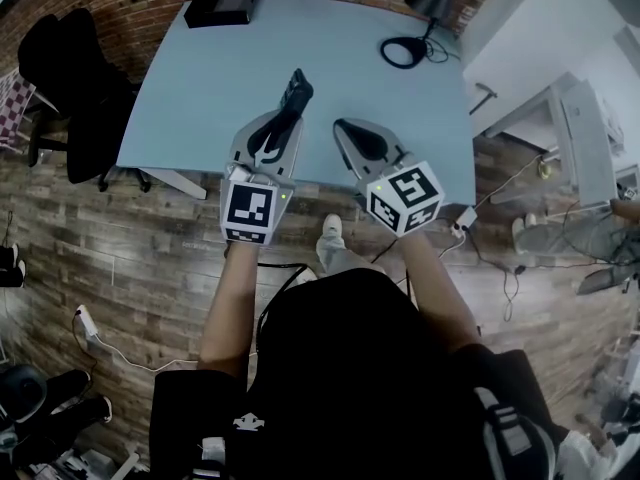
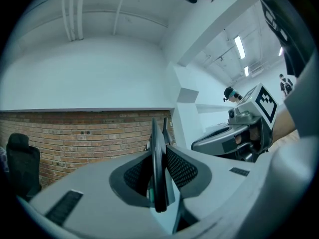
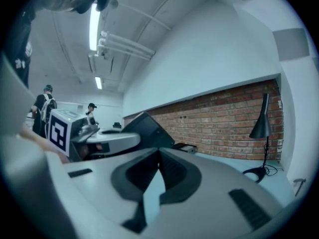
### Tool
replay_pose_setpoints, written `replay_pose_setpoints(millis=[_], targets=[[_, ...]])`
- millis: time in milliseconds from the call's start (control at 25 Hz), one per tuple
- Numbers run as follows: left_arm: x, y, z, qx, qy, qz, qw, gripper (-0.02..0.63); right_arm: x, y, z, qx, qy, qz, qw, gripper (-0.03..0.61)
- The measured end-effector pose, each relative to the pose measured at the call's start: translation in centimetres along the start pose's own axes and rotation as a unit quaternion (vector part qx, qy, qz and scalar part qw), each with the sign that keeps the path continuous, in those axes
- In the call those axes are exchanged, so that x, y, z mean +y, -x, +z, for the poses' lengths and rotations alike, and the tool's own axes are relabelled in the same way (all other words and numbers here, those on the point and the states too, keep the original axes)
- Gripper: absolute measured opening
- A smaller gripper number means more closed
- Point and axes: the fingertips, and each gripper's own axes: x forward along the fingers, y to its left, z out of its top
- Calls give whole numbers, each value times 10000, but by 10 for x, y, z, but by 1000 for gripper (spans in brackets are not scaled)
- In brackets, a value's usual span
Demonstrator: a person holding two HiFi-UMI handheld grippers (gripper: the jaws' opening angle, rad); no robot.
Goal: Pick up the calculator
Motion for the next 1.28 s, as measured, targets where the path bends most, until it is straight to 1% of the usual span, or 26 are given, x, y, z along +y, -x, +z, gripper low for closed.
replay_pose_setpoints(millis=[240, 480, 720, 1280], targets=[[0, 12, 4, -87, 32, -13, 10000, 91, 11, 5, 1, 21, 43, -25, 10000, 5], [3, 14, 10, -186, 11, -4, 9998, 89, 9, 5, 4, 11, 81, -59, 9999, 5], [1, 11, 11, -195, 7, 33, 9998, 89, 6, 9, 0, 38, 76, -33, 10000, 5], [-39, 3, 31, -190, -79, 168, 9996, 87, -14, 44, 2, -23, 2, 91, 10000, 5]])
